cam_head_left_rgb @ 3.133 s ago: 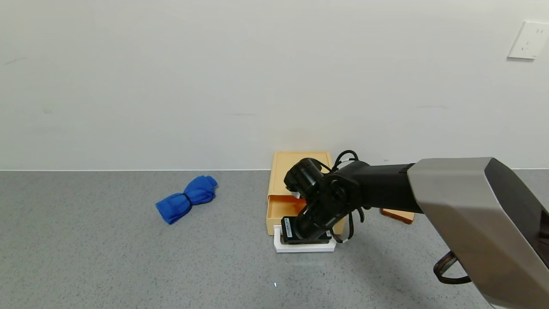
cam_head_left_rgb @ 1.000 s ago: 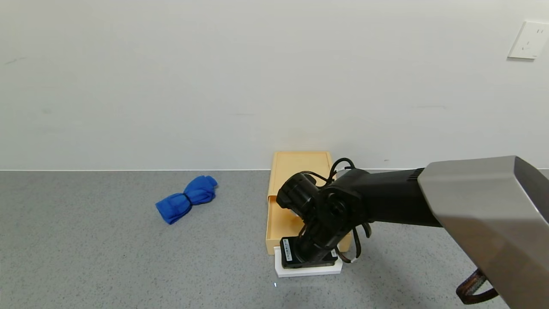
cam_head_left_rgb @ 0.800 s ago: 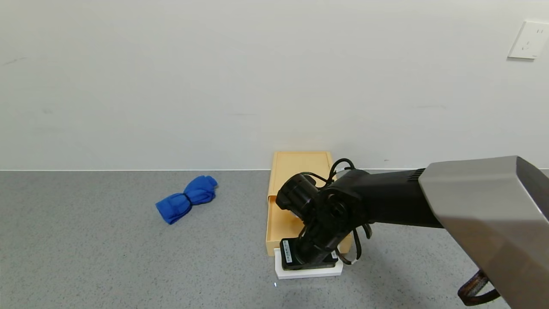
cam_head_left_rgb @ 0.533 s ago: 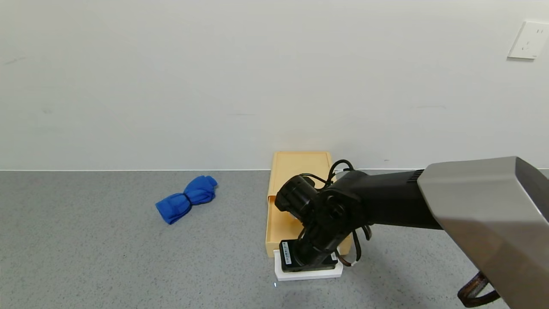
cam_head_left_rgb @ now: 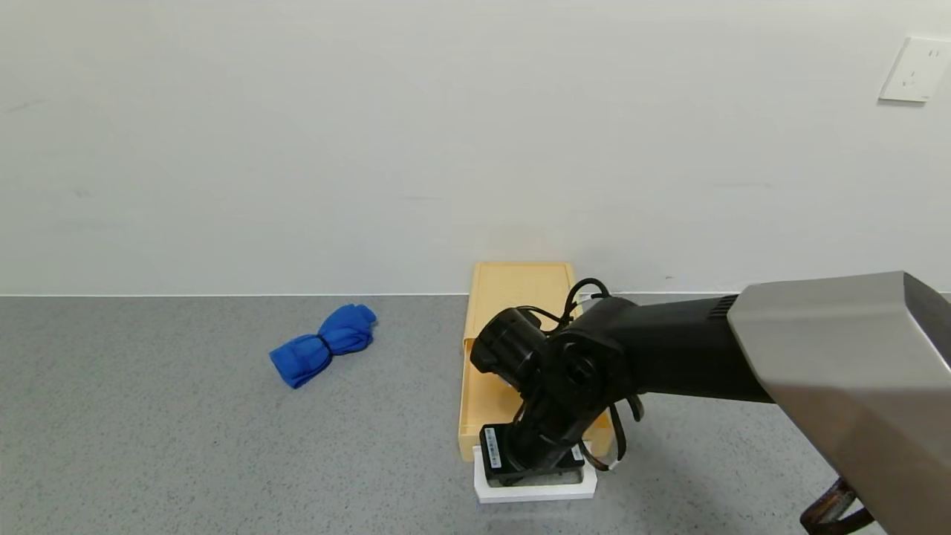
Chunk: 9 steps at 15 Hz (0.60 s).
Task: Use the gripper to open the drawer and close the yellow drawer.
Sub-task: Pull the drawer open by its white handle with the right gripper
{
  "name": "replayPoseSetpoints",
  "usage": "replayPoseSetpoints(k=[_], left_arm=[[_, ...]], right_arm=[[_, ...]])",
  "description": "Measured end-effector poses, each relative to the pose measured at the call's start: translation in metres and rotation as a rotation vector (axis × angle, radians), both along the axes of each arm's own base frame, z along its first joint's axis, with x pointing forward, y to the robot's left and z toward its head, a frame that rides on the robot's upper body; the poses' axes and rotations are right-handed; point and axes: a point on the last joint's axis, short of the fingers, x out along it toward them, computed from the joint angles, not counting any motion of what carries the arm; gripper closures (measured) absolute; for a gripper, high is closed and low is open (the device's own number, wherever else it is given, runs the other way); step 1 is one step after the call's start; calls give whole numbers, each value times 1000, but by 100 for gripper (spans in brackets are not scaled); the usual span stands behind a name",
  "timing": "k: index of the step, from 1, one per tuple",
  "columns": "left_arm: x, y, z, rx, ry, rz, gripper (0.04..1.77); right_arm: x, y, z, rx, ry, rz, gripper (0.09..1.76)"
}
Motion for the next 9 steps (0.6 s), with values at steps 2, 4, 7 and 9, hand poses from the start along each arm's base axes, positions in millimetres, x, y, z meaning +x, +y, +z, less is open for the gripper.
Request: replayPoseSetpoints(k=[2,4,7,9], left_arm=[[0,0,0,0,0,0,9],[0,0,0,0,0,-1,9],[0,0,0,0,0,0,9],[0,0,0,0,0,0,9]], right_arm=[[1,0,3,8,-10,-4,173],[2,-1,4,11,-18,-7,173],[1,-3,14,29,-36,-6,173],[-1,-8,27,40,-52,-6,173]])
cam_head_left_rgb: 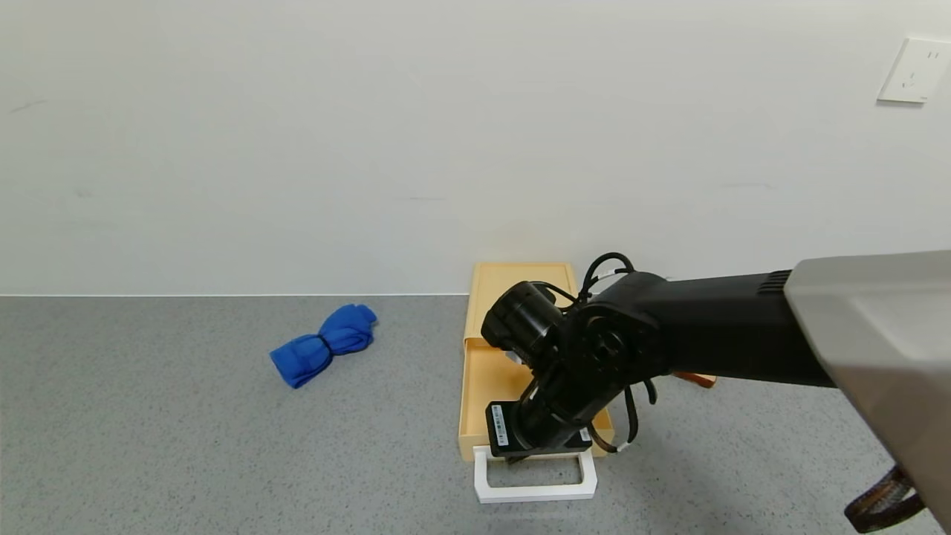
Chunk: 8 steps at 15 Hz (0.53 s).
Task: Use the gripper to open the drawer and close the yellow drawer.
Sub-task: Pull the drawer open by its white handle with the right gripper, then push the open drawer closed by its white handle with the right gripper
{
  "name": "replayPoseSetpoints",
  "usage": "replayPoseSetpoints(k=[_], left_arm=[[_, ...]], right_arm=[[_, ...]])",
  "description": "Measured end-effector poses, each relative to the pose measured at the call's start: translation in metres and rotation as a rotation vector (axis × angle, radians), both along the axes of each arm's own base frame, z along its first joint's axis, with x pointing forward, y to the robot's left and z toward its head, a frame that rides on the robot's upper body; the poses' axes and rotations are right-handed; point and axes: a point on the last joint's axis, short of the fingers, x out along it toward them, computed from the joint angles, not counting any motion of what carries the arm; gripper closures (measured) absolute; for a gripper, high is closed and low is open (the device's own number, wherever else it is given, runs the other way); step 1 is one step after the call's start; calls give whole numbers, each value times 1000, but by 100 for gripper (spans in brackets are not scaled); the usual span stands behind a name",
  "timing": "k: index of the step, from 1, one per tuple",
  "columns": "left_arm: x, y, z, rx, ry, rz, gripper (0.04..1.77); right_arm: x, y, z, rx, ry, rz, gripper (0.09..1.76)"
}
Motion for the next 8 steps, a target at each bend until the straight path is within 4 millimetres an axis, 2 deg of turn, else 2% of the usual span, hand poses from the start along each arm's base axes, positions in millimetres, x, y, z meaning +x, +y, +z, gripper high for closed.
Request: replayPoseSetpoints(k=[4,8], left_arm=[[0,0,0,0,0,-1,9],[0,0,0,0,0,-1,9]], right_arm=[[-6,-18,41,41,-85,44,173],[-10,-58,87,88,-216,107,173]])
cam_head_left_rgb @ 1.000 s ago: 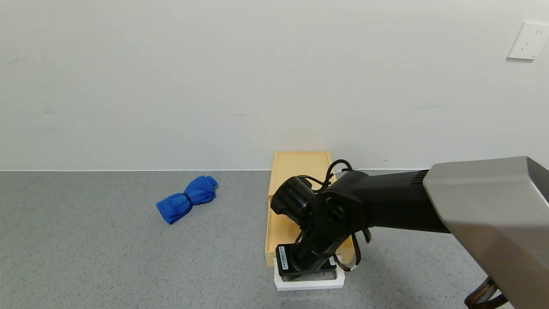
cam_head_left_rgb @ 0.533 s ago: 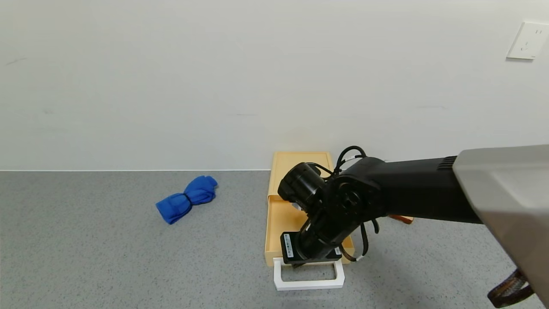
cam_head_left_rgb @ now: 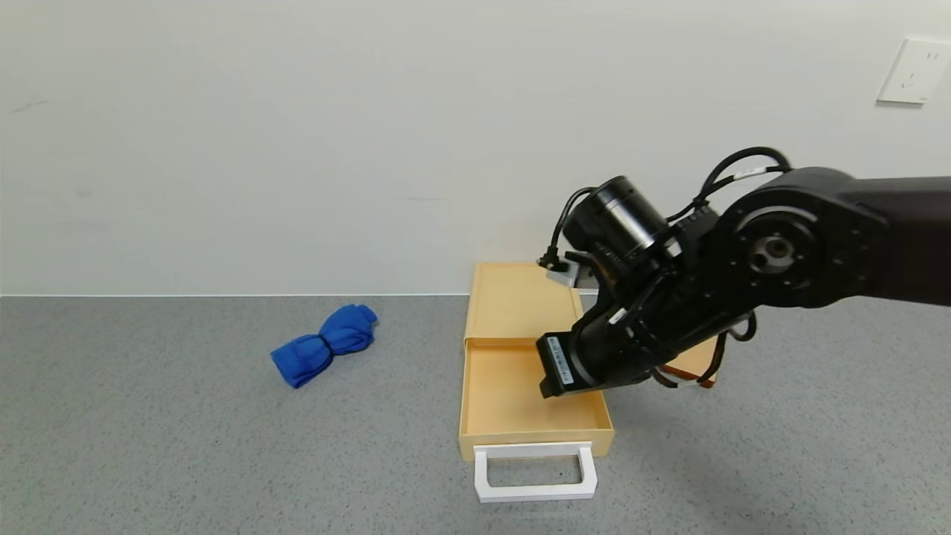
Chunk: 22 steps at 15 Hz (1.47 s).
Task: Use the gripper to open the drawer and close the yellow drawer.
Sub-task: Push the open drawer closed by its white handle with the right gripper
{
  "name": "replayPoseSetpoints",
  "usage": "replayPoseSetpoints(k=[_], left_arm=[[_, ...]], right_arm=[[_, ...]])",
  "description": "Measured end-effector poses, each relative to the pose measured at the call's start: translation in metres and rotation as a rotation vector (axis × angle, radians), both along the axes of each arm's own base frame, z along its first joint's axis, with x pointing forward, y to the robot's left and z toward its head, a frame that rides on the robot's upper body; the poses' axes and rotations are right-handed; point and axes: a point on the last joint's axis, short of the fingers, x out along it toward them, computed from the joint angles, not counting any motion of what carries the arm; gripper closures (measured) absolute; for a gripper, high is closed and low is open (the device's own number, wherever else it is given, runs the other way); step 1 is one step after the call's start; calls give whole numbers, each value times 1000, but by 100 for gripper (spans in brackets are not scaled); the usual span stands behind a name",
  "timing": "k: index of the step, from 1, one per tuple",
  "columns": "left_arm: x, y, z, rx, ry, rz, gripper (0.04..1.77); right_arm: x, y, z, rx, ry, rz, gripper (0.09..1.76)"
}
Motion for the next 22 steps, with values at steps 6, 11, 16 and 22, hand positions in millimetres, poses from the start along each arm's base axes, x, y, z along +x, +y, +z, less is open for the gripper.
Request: replayPoseSetpoints(k=[6,11,16,22], left_arm=[[0,0,0,0,0,0,9],[0,0,0,0,0,1,9],[0,0,0,0,0,0,9],[0,0,0,0,0,0,9]], right_arm=[[-17,-85,40,130,-165,145,173],[-50,-152,50,250,-321,177,173],[-78,-190,43,346,-394,148,173],[-89,-196,25,354,-385,120,173]])
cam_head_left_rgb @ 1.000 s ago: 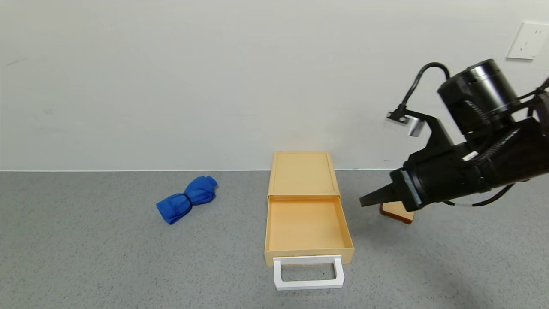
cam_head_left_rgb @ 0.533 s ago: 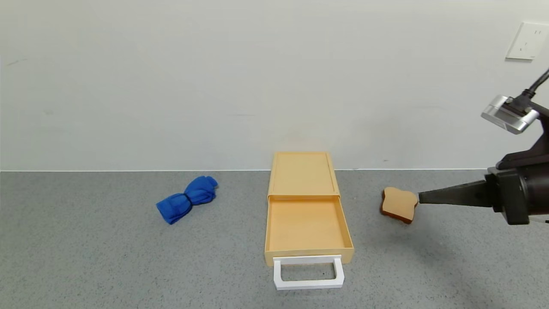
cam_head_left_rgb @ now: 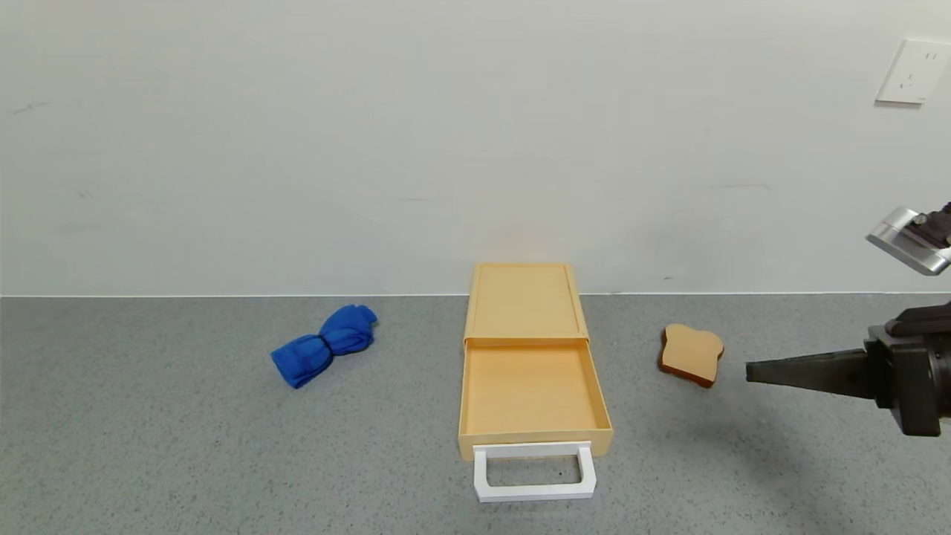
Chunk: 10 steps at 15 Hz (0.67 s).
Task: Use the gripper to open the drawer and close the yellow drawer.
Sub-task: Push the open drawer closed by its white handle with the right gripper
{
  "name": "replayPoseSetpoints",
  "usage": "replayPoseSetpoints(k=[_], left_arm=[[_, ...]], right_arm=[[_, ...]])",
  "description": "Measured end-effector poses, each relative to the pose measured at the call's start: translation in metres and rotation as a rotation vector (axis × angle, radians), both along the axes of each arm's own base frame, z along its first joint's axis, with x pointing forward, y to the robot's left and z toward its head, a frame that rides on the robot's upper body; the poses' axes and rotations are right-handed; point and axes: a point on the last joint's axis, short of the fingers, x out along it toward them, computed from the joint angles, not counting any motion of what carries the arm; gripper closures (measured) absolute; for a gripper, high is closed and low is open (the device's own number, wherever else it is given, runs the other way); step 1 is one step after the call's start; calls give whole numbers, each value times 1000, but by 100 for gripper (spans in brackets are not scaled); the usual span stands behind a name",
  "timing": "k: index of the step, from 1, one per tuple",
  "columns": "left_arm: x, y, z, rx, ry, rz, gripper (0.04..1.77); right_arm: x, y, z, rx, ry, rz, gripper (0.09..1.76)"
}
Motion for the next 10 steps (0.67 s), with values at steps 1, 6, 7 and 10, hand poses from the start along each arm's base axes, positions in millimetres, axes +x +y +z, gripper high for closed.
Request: replayPoseSetpoints(k=[1,6,7,10], left_arm=[[0,0,0,0,0,0,9],[0,0,0,0,0,0,9],[0,0,0,0,0,0,9],[0,0,0,0,0,0,9]], right_arm=[[0,2,0,11,22,-6,173],[5,28,-11,-8,164,-72,173],[6,37,-16,-26,194,-81,173],[11,66,-36,-97,277,-65,173]])
